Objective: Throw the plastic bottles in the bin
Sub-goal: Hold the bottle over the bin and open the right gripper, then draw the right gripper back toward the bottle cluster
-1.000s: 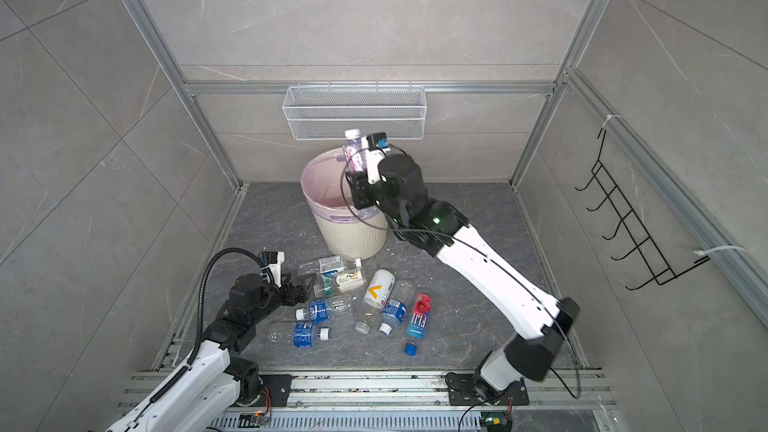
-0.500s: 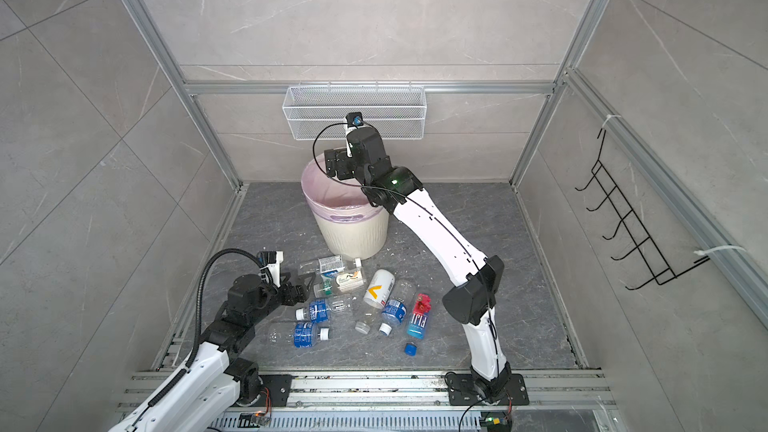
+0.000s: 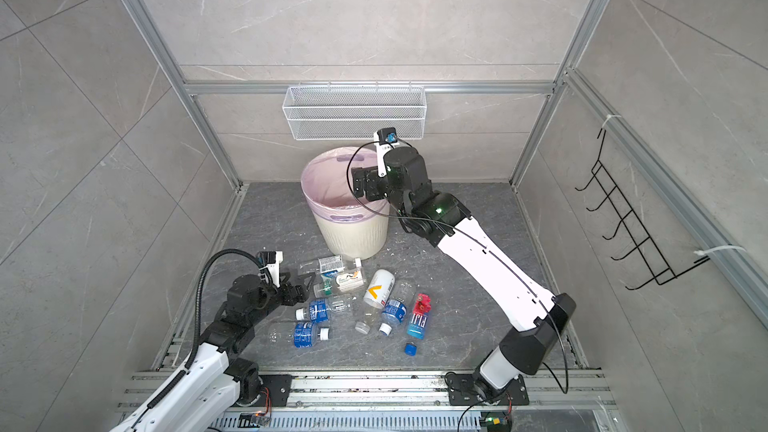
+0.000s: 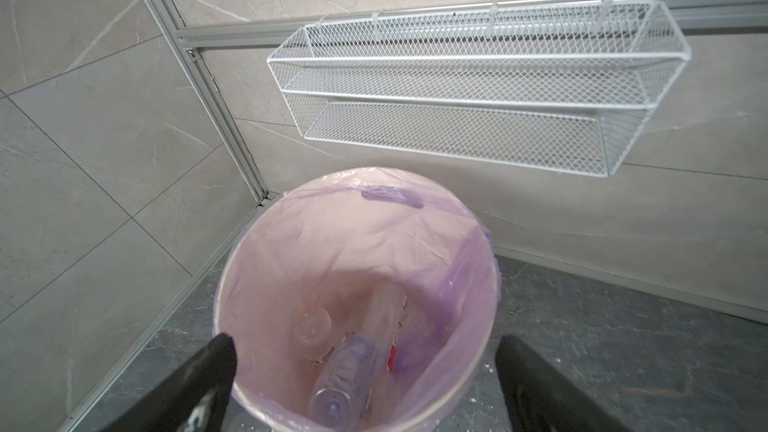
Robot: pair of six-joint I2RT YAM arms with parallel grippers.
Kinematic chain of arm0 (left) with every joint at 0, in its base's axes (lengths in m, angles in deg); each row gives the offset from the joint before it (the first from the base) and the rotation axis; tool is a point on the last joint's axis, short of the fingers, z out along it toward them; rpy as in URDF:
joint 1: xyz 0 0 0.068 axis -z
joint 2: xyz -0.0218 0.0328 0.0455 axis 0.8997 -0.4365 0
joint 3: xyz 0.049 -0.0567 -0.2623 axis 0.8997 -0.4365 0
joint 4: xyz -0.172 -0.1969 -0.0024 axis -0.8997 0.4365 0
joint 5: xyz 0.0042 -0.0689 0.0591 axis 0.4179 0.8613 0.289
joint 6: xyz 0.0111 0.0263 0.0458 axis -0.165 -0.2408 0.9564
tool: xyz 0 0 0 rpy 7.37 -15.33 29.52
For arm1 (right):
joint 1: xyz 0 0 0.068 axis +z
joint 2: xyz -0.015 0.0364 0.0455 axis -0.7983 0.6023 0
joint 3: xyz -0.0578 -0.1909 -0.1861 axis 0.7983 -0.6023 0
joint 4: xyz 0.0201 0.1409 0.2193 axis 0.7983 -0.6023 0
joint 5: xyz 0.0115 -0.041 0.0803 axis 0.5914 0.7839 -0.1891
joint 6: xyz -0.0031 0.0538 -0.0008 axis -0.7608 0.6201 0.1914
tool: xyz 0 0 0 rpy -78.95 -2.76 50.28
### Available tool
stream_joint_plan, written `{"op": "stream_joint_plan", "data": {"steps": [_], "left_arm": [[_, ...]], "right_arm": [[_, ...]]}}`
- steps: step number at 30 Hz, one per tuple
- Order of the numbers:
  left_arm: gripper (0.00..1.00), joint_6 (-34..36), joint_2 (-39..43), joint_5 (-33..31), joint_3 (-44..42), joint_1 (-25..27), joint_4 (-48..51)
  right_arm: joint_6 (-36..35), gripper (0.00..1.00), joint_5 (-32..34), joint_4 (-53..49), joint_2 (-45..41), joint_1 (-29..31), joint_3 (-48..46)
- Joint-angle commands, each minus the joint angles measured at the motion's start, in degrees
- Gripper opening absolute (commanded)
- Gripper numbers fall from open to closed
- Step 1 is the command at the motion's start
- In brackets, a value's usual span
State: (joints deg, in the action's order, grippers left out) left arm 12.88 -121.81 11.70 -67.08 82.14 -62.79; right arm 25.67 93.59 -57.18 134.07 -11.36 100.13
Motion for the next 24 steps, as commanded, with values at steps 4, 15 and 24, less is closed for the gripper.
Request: {"op": "stream_joint_plan", "data": {"steps": [4, 15, 24], "left_arm": [[0.97, 1.1, 1.7, 0.7, -0.2, 0.2, -0.7], [0.97, 1.5, 4.3, 1.2, 0.1, 0.3, 0.7], [0.97, 2.3, 4.0, -1.0, 0.6, 2.4, 2.0]], "right_arm": [[-0.2, 0.99, 2.5, 2.8, -9.5, 0.3, -12.8], [3.1, 0.99, 6.6, 0.4, -24.7, 0.3, -32.9], [8.9, 0.99, 9.0, 0.5, -35.0, 0.3, -49.2]]}}
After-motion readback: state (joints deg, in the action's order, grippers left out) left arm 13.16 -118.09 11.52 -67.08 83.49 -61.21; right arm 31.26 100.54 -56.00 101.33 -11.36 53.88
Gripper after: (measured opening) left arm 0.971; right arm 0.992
